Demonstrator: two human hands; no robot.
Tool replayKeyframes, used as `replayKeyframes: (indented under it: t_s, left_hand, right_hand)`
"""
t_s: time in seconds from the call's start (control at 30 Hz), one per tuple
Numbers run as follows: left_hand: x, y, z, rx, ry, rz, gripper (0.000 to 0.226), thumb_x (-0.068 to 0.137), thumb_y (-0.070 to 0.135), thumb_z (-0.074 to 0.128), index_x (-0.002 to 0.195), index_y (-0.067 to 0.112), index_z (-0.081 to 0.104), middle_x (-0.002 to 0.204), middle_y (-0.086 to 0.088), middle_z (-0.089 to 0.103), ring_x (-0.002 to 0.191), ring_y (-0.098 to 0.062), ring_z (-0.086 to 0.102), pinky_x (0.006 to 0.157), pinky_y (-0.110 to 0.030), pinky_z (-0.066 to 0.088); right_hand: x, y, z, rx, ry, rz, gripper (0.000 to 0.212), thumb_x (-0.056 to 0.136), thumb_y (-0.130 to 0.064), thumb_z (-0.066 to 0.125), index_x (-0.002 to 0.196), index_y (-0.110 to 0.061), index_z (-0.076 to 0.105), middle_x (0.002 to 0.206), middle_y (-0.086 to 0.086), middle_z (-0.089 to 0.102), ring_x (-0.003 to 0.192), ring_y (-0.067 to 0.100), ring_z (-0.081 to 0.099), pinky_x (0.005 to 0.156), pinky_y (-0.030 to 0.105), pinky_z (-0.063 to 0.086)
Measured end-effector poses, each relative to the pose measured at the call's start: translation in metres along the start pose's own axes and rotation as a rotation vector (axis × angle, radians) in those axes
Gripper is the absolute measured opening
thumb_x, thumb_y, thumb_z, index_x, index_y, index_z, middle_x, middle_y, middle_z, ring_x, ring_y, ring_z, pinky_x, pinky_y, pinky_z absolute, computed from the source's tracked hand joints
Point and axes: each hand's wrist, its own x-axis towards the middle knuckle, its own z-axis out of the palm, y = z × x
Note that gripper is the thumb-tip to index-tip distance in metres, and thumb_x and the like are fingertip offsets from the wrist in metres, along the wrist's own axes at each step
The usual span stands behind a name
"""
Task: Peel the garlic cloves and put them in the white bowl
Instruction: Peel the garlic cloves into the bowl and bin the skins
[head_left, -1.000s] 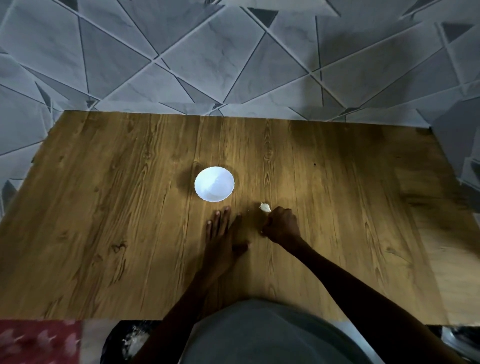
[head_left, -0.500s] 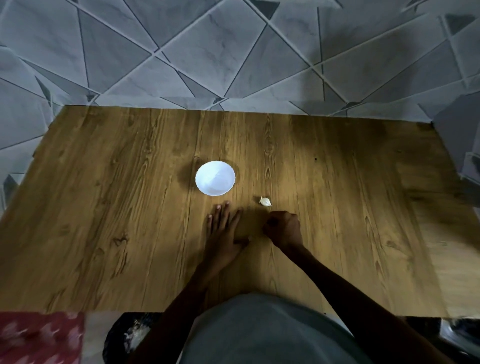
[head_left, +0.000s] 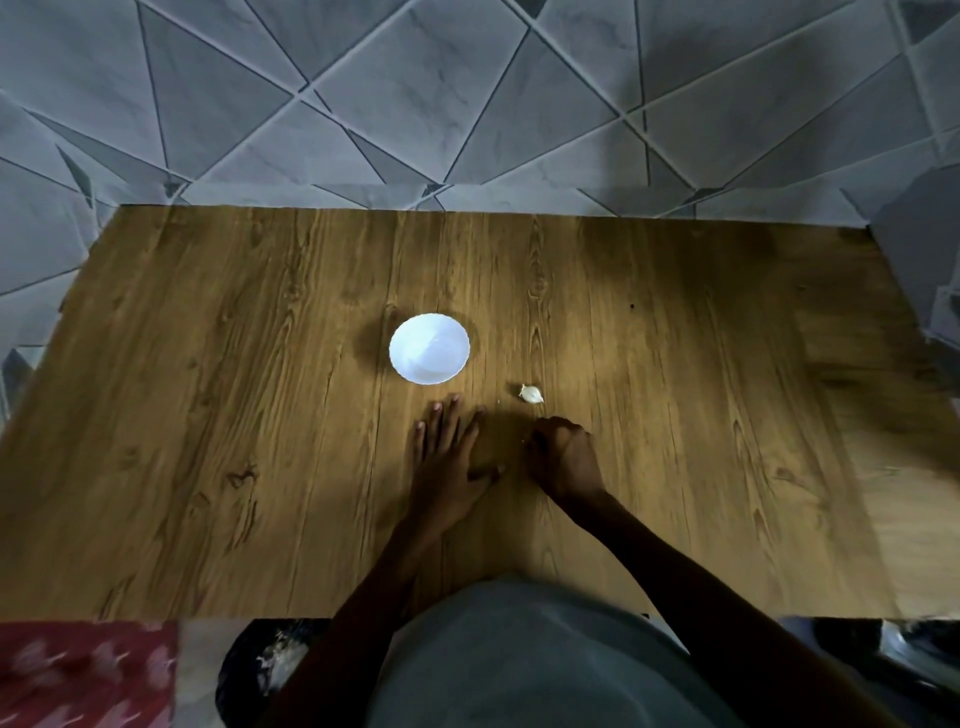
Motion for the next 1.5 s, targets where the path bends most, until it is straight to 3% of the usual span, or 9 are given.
replayKeyframes:
  t_s: [0.23,0.47,0.6,0.7,0.8,0.9,1.07,1.23,1.5]
  left_hand:
    - [0.000,0.002,-0.002,-0.047,0.008,-0.001,0.080,0.083,0.068,0.041,0.152,0.029,0.029,0.163,-0.006,0.012,0.151,-0.028,0.005,0.118,-0.046,0.002]
    - [0.002,0.002,-0.003,-0.055,-0.042,-0.008,0.083,0.082,0.070,0.036,0.154,0.030,0.021,0.164,-0.005,0.003,0.151,-0.027,-0.003,0.120,-0.048,0.000]
    - [0.003,0.002,-0.004,-0.072,-0.056,-0.010,0.083,0.083,0.070,0.039,0.154,0.032,0.017,0.164,-0.005,0.006,0.151,-0.028,-0.002,0.119,-0.048,0.001]
    - [0.005,0.002,-0.005,-0.115,-0.046,-0.030,0.081,0.083,0.068,0.044,0.152,0.030,0.027,0.164,-0.003,0.008,0.151,-0.026,-0.002,0.119,-0.045,-0.001]
    - [0.009,0.014,-0.022,-0.441,0.026,-0.094,0.048,0.086,0.045,0.060,0.131,0.026,0.059,0.145,0.001,0.049,0.139,-0.021,0.038,0.116,-0.038,0.026]
    - [0.012,0.033,-0.048,-0.846,-0.080,-0.183,0.017,0.090,0.023,0.068,0.107,0.020,0.071,0.106,0.009,0.071,0.102,-0.001,0.064,0.093,-0.023,0.050]
    - [0.010,0.049,-0.062,-1.065,-0.117,-0.384,0.015,0.090,0.018,0.068,0.101,0.010,0.074,0.095,-0.001,0.075,0.087,-0.010,0.069,0.078,-0.020,0.054]
    - [0.012,0.051,-0.060,-1.149,-0.163,-0.439,0.016,0.088,0.013,0.069,0.101,0.006,0.075,0.093,-0.009,0.075,0.088,-0.021,0.071,0.083,-0.033,0.057]
    - [0.015,0.047,-0.066,-1.506,-0.329,-0.663,0.010,0.090,0.003,0.063,0.087,0.004,0.073,0.075,-0.007,0.074,0.065,-0.009,0.068,0.066,-0.017,0.054]
  right_hand:
    - [-0.002,0.000,0.004,-0.184,0.013,-0.165,0.011,0.083,-0.005,0.072,0.093,0.000,0.068,0.089,0.018,0.069,0.076,0.032,0.068,0.066,0.038,0.057]
    - [-0.001,-0.007,0.001,-0.270,-0.009,-0.195,0.020,0.076,-0.007,0.080,0.089,0.001,0.067,0.083,0.019,0.068,0.069,0.034,0.067,0.060,0.038,0.054]
    - [0.005,-0.004,-0.005,-0.080,-0.005,-0.082,0.018,0.086,-0.006,0.071,0.103,-0.003,0.070,0.100,0.011,0.072,0.088,0.024,0.069,0.073,0.030,0.055]
    - [0.011,0.000,-0.016,0.171,0.012,0.069,0.006,0.086,-0.006,0.071,0.088,-0.010,0.075,0.092,0.002,0.073,0.079,0.005,0.064,0.072,0.017,0.053]
    - [0.007,-0.001,-0.025,0.310,-0.017,0.096,0.009,0.085,-0.007,0.073,0.082,-0.014,0.076,0.082,-0.008,0.070,0.069,-0.008,0.060,0.066,0.007,0.047]
    - [0.001,-0.008,-0.030,0.447,-0.027,0.131,0.011,0.084,-0.003,0.074,0.081,-0.014,0.076,0.075,-0.007,0.072,0.063,0.006,0.070,0.061,0.019,0.058]
    - [0.005,-0.011,-0.031,0.474,0.007,0.115,0.020,0.082,0.003,0.074,0.078,-0.017,0.076,0.074,-0.001,0.074,0.062,0.015,0.071,0.059,0.032,0.061]
    - [0.007,-0.018,-0.030,0.353,0.019,0.074,0.022,0.080,-0.003,0.078,0.074,-0.023,0.073,0.065,-0.016,0.067,0.057,0.000,0.065,0.057,0.014,0.053]
    - [0.003,-0.024,-0.033,0.273,0.066,-0.069,0.025,0.075,0.009,0.073,0.076,-0.016,0.073,0.070,-0.014,0.065,0.066,-0.008,0.063,0.060,0.004,0.046]
